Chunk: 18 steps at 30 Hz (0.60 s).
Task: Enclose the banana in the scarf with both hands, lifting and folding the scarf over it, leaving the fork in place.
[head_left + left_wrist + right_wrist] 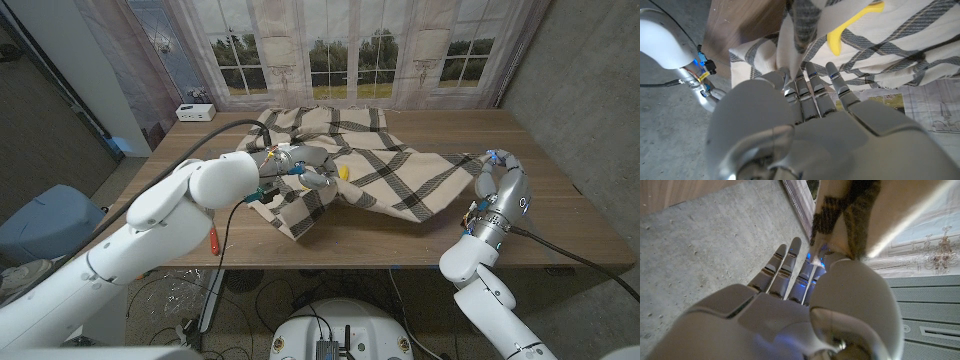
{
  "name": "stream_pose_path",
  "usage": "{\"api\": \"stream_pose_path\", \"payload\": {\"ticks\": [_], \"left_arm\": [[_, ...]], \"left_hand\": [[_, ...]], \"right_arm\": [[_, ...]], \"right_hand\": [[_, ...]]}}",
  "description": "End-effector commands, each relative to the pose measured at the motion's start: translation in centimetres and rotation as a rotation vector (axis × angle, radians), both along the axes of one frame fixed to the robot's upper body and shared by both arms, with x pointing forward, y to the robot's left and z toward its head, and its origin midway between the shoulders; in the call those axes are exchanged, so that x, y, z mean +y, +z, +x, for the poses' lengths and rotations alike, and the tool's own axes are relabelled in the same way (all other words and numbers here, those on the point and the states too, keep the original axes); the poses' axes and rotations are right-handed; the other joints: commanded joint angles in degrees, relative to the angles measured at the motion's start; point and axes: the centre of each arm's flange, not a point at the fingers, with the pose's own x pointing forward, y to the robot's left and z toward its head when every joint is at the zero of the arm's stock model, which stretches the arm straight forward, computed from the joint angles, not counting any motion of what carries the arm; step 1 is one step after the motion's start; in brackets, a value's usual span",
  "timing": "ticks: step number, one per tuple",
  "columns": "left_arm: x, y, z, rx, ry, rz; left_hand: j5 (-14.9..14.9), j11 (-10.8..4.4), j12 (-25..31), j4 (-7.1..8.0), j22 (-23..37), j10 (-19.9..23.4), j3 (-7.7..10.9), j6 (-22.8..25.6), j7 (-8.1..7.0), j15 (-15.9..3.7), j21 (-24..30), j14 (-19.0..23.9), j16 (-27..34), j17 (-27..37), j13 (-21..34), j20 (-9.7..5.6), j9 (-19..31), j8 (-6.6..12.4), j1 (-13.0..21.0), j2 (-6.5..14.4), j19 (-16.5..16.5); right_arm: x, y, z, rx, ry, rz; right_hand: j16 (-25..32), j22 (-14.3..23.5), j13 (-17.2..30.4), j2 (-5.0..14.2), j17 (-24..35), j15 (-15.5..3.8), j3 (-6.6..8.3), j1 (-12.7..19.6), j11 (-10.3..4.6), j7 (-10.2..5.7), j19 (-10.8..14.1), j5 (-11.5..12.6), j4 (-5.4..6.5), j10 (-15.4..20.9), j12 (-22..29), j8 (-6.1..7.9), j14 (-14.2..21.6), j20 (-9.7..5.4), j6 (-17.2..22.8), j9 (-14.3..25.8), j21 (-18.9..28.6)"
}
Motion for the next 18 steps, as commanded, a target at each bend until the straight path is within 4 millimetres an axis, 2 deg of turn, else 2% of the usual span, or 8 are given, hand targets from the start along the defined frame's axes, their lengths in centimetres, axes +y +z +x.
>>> {"api": "stream_pose_path", "payload": {"ticks": [1,11,18], "left_arm": [[0.2,1.6,-1.3,0.096,-0.231,-0.091],[2.5,3.2,-2.1,-0.125,0.093,-0.042],[3.2,4.0,-2.8,-0.296,0.336,0.034]], "left_hand": [[0.0,-2.6,0.5,-0.19,0.1,1.7,0.48,0.6,0.23,-3.82,0.4,0.7,0.6,0.5,0.5,0.31,0.4,11.81,1.0,0.4,-0.2],[0.0,-2.62,0.8,-0.04,0.1,1.5,0.69,0.1,0.35,-3.71,0.8,0.5,0.4,0.9,1.2,0.4,1.5,12.86,1.1,0.3,-0.5],[0.0,-2.52,1.0,0.07,0.1,1.4,0.78,0.0,0.24,-3.88,1.1,0.5,0.3,1.1,1.7,0.25,1.7,13.31,1.2,0.2,-0.6]], "right_arm": [[0.1,0.5,0.9,-0.106,0.006,0.047],[1.0,2.9,2.4,-0.146,0.06,0.003],[2.1,4.9,3.4,-0.145,0.098,-0.063]], "right_hand": [[-0.6,0.1,-0.2,0.01,0.2,-9.48,0.25,-0.5,-0.13,-0.05,-0.4,0.5,0.41,-0.2,-0.2,4.59,-0.4,-1.85,-0.6,0.5,0.6],[-1.2,0.1,-0.6,0.04,0.5,-9.57,0.4,-0.8,-0.13,-0.21,-0.4,0.6,0.75,-0.2,-0.4,4.95,-0.4,-1.99,-0.7,0.2,1.0],[-1.5,0.0,-0.9,0.04,0.8,-9.58,0.5,-0.8,-0.31,-0.17,-0.3,0.7,0.85,-0.2,-0.5,5.18,-0.4,-1.93,-0.8,0.1,1.2]]}}
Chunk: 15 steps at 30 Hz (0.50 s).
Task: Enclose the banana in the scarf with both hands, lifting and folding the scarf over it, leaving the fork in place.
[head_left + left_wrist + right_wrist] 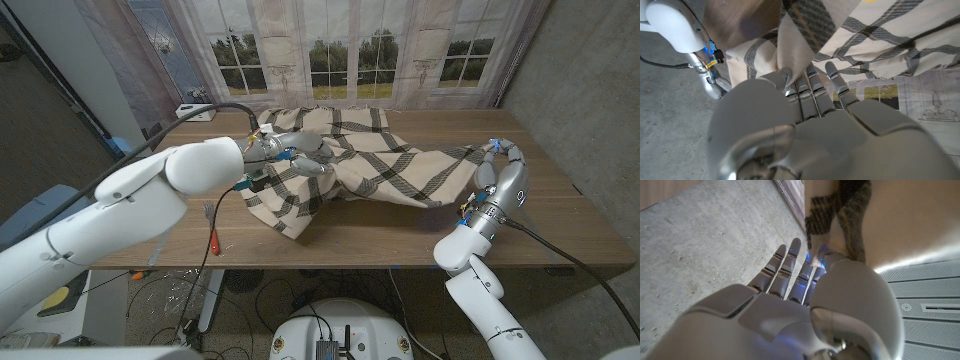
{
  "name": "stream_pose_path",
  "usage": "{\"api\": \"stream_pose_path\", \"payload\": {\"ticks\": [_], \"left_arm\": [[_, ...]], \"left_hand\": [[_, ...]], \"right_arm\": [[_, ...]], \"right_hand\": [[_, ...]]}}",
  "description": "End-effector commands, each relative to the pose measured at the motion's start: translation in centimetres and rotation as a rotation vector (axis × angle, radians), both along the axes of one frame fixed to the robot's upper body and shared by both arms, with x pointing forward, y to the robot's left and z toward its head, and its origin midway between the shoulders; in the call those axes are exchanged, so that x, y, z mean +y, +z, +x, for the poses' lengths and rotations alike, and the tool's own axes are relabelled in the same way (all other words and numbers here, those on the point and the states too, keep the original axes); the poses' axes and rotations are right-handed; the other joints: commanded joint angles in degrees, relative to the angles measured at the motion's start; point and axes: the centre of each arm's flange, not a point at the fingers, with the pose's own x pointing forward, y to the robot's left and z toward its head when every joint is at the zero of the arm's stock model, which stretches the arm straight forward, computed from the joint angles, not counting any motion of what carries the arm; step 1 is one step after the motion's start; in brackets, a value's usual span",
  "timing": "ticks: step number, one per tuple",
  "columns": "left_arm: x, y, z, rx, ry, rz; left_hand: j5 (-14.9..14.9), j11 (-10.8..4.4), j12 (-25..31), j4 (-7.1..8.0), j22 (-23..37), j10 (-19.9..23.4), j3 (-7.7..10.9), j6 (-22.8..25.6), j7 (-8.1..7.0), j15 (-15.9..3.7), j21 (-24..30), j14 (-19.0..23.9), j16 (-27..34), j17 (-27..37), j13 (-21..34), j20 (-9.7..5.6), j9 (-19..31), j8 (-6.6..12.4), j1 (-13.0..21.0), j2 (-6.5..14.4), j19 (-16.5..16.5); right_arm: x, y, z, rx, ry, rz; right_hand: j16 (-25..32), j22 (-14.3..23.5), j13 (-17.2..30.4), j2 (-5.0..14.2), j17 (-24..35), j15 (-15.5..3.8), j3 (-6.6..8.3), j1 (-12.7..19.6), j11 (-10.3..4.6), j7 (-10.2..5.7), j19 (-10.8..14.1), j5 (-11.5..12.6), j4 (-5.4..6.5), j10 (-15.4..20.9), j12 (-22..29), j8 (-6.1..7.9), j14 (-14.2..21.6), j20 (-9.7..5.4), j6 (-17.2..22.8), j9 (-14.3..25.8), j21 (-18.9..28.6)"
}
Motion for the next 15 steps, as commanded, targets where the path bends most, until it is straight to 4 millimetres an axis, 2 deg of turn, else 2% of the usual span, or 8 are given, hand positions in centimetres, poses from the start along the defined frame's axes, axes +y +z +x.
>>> {"api": "stream_pose_path", "payload": {"ticks": [1,5,15], "left_arm": [[1.9,1.8,-1.3,-0.262,0.375,0.075],[2.2,2.3,-1.5,-0.343,0.519,0.119],[3.2,3.9,-0.3,-0.447,0.767,0.204]], "left_hand": [[0.2,-2.49,0.6,0.07,0.1,1.3,0.38,-0.1,0.22,-3.76,0.6,0.0,-0.1,0.3,0.4,-0.17,0.3,13.32,0.9,0.4,-0.3],[0.2,-2.69,0.7,0.15,0.1,1.4,0.42,-0.2,-0.09,-3.98,0.8,0.0,-0.2,0.5,0.7,-0.37,0.2,13.5,0.8,0.3,-0.3],[0.1,-2.95,0.7,0.64,0.0,0.8,0.53,-0.5,-0.36,-4.27,1.1,-0.3,-0.6,0.7,1.2,-0.61,0.1,13.85,0.5,0.3,-0.4]], "right_arm": [[1.7,3.0,1.8,-0.027,0.055,-0.087],[2.5,4.2,2.5,-0.032,0.069,-0.128],[3.8,7.7,3.9,-0.051,0.102,-0.225]], "right_hand": [[-0.3,0.0,-0.2,0.1,0.3,-9.51,0.04,-0.3,-0.01,0.05,0.0,0.3,0.41,0.0,-0.2,3.93,-0.3,-1.61,0.0,-0.1,0.4],[-0.5,0.0,-0.3,0.07,0.4,-9.53,0.07,-0.4,0.0,-0.08,-0.1,0.3,0.44,0.1,-0.3,4.05,-0.3,-1.61,-0.1,-0.1,0.5],[-1.0,-0.1,-0.6,0.02,0.7,-9.54,0.16,-0.5,-0.02,-0.05,-0.1,0.4,0.54,0.2,-0.3,4.39,-0.2,-1.63,-0.4,-0.4,0.8]]}}
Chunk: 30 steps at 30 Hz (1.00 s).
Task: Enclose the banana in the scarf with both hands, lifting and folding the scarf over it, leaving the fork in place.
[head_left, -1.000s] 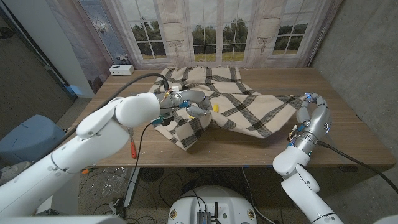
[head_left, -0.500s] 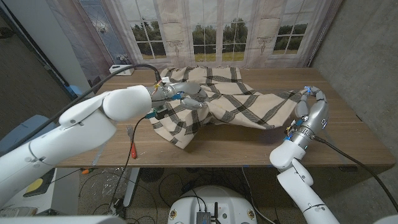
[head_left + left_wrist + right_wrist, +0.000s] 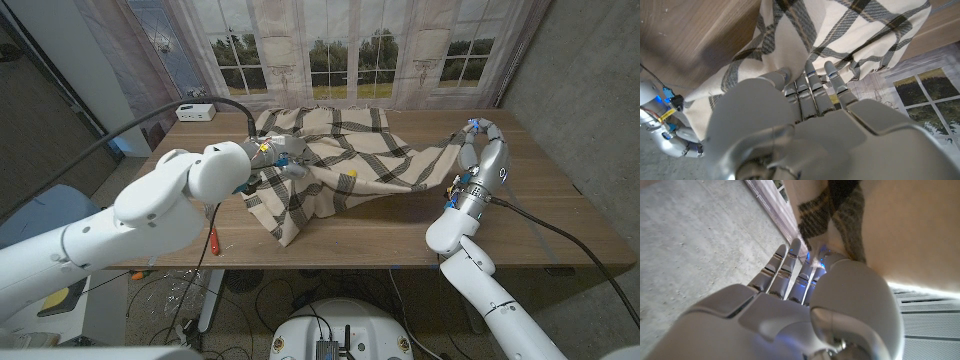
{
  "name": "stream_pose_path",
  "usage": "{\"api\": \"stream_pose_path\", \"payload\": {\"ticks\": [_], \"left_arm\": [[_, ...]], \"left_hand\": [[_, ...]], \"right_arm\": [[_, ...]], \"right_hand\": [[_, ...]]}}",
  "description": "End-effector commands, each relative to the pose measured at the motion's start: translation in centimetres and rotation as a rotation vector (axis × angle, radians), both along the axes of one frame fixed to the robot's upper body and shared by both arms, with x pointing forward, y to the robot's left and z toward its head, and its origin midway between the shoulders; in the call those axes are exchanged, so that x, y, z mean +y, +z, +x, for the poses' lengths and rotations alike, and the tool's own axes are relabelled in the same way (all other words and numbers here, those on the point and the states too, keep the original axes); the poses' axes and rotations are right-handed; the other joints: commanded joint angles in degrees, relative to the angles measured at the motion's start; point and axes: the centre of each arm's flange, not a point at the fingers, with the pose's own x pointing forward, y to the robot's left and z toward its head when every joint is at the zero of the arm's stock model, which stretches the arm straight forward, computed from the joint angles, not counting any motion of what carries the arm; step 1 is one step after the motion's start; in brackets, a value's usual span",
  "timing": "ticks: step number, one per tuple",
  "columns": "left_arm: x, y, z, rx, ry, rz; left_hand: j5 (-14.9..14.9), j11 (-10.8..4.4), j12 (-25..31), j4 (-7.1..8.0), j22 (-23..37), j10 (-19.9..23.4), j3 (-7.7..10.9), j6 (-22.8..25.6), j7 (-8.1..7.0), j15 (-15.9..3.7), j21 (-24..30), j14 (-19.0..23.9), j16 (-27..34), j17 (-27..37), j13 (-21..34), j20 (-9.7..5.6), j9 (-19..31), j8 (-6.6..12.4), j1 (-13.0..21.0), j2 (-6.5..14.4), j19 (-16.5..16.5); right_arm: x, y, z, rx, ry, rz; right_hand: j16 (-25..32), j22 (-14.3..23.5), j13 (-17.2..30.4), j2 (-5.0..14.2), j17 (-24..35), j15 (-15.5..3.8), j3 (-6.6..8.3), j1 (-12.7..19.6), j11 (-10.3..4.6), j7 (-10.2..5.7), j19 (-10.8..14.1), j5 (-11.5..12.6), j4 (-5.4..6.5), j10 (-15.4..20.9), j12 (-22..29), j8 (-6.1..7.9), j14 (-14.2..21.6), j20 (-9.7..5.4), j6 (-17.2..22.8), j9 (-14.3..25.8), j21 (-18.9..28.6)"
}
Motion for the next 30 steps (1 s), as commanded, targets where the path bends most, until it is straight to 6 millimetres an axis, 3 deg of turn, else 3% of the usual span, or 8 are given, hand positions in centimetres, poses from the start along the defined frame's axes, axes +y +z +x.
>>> {"api": "stream_pose_path", "payload": {"ticks": [1,10,30], "left_arm": [[2.8,5.5,-1.5,-0.434,0.46,0.161],[3.6,6.8,0.2,-0.515,0.576,0.229],[6.1,9.9,2.4,-0.653,0.744,0.338]], "left_hand": [[0.5,-2.91,0.3,0.45,0.2,0.7,0.3,-0.4,-0.28,-4.3,0.4,-0.3,-0.2,0.2,0.4,-0.34,0.0,13.85,0.4,0.5,-0.1],[0.5,-3.32,0.4,0.78,0.1,0.7,0.41,-0.8,-0.46,-4.47,0.7,-0.4,-0.4,0.3,0.8,-0.42,0.1,14.23,0.1,0.4,-0.3],[0.5,-3.8,0.6,1.15,0.0,0.6,0.56,-1.1,-1.47,-5.04,1.3,-0.2,-0.8,0.6,1.5,-0.73,-0.3,15.0,-0.4,0.3,-0.5]], "right_arm": [[1.7,4.1,1.7,-0.018,0.033,-0.126],[3.5,7.7,2.4,-0.018,0.056,-0.24],[6.8,13.8,5.0,-0.014,0.087,-0.383]], "right_hand": [[-0.1,0.2,0.0,0.03,0.2,-9.55,-0.03,-0.5,-0.01,0.07,-0.1,0.4,0.36,0.2,-0.3,3.52,-0.2,-1.63,0.2,0.2,0.3],[-0.6,0.1,-0.1,-0.02,0.6,-9.5,0.01,-0.7,-0.2,-0.14,-0.1,0.4,0.51,0.3,-0.2,3.91,0.0,-1.6,-0.1,0.1,0.6],[-1.5,-0.1,-0.6,-0.1,1.2,-9.62,0.07,-1.1,-0.22,-0.5,-0.3,0.4,0.62,0.3,-0.3,4.59,0.2,-1.57,-0.3,-0.5,1.1]]}}
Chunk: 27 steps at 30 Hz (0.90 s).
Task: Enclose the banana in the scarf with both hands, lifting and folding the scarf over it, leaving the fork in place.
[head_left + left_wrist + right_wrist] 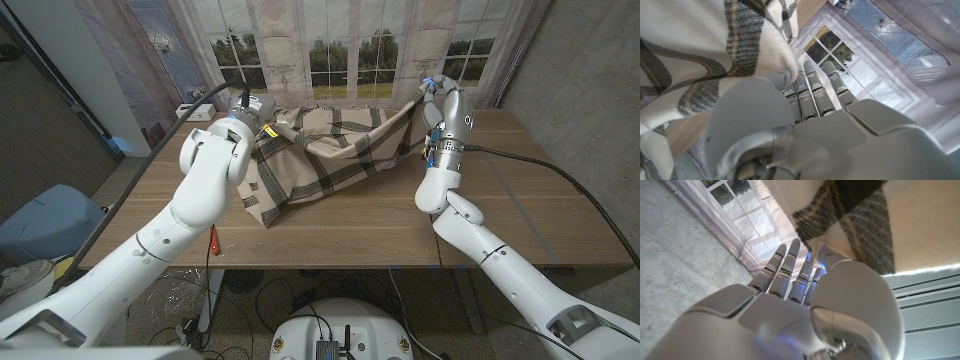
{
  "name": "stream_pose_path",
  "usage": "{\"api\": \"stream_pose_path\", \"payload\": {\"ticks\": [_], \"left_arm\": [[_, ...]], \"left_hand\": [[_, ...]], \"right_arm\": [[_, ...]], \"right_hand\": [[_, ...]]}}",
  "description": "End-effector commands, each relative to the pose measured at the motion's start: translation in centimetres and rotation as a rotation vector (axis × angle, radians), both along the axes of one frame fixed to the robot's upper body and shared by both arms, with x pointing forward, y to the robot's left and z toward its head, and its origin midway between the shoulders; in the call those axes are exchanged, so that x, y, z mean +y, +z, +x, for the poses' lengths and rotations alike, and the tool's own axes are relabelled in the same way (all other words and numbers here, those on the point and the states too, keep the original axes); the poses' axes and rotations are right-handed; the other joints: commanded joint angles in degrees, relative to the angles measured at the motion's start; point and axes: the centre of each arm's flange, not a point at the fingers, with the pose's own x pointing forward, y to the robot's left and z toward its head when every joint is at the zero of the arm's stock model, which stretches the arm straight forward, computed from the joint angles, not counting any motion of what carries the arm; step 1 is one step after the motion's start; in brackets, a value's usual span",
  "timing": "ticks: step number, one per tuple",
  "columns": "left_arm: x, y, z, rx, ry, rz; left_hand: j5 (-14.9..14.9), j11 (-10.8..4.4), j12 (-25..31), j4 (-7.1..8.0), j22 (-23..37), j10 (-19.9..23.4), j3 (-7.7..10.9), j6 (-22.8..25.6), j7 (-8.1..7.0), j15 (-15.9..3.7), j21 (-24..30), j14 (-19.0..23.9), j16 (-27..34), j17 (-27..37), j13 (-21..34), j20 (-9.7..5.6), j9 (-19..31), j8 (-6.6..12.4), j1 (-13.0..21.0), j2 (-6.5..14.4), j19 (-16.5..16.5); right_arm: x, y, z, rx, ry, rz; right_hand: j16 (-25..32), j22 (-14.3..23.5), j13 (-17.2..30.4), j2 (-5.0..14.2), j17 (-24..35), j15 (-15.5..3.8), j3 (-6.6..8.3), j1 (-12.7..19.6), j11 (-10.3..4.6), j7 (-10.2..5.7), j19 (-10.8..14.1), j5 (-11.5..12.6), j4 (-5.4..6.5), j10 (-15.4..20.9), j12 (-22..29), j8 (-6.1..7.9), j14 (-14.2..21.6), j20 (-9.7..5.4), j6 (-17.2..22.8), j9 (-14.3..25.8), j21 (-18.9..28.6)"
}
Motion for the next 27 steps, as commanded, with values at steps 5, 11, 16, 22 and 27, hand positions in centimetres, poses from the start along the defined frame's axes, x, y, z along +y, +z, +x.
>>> {"api": "stream_pose_path", "payload": {"ticks": [5,11,16,22,27], "left_arm": [[3.0,3.8,0.9,-0.191,0.245,0.113],[3.2,4.8,2.1,-0.203,0.248,0.137],[3.3,5.6,3.2,-0.205,0.247,0.154],[3.4,6.7,4.4,-0.206,0.266,0.182],[4.0,7.3,5.6,-0.183,0.291,0.184]], "left_hand": [[0.4,-3.29,0.2,0.29,0.0,1.3,0.15,0.2,-0.48,-5.33,0.6,0.1,-0.1,0.3,0.3,-0.26,-0.3,13.12,-0.5,0.2,-0.1],[0.4,-3.46,0.3,0.33,0.0,1.3,0.16,0.1,-0.71,-5.45,0.8,0.1,-0.3,0.4,0.5,-0.38,-0.5,13.29,-0.7,0.2,-0.1],[0.3,-3.42,0.3,0.42,0.0,1.2,0.13,0.0,-0.84,-5.51,1.0,0.1,-0.4,0.4,0.7,-0.51,-0.7,13.4,-0.9,0.1,-0.1],[0.4,-3.58,0.2,0.46,0.0,1.1,0.14,0.0,-0.79,-5.53,1.2,0.1,-0.5,0.4,0.8,-0.71,-0.8,13.58,-1.0,0.1,0.0],[0.3,-3.61,0.2,0.47,0.0,1.1,0.13,-0.1,-0.93,-5.61,1.3,0.1,-0.6,0.5,0.8,-0.72,-1.0,13.6,-1.1,0.1,0.0]], "right_arm": [[2.4,5.3,2.6,0.014,0.011,-0.105],[3.3,7.1,4.1,0.043,0.012,-0.136],[4.1,8.5,5.2,0.062,0.02,-0.153],[4.7,10.1,6.6,0.084,0.009,-0.165],[5.3,11.4,7.7,0.113,-0.001,-0.177]], "right_hand": [[-0.6,0.1,0.0,-0.11,0.4,-9.66,0.34,-0.5,-0.19,-0.29,-0.3,0.4,0.32,0.2,-0.3,3.94,0.2,-1.54,0.1,0.1,0.4],[-1.0,0.0,-0.2,-0.18,0.6,-9.58,0.35,-0.6,-0.18,-0.3,-0.4,0.4,0.32,0.2,-0.4,4.17,0.2,-1.54,0.0,0.0,0.6],[-1.2,0.0,-0.3,-0.15,0.7,-9.59,0.38,-0.7,-0.23,-0.38,-0.6,0.4,0.34,0.2,-0.4,4.31,0.2,-1.5,-0.1,-0.2,0.7],[-1.5,-0.1,-0.3,-0.12,0.9,-9.64,0.41,-0.8,-0.04,-0.45,-0.7,0.4,0.37,0.1,-0.4,4.57,0.2,-1.44,-0.2,-0.3,0.8],[-1.8,-0.1,-0.4,-0.14,1.1,-9.63,0.44,-0.8,-0.23,-0.59,-0.8,0.5,0.36,0.0,-0.5,4.66,0.2,-1.46,-0.3,-0.5,0.9]]}}
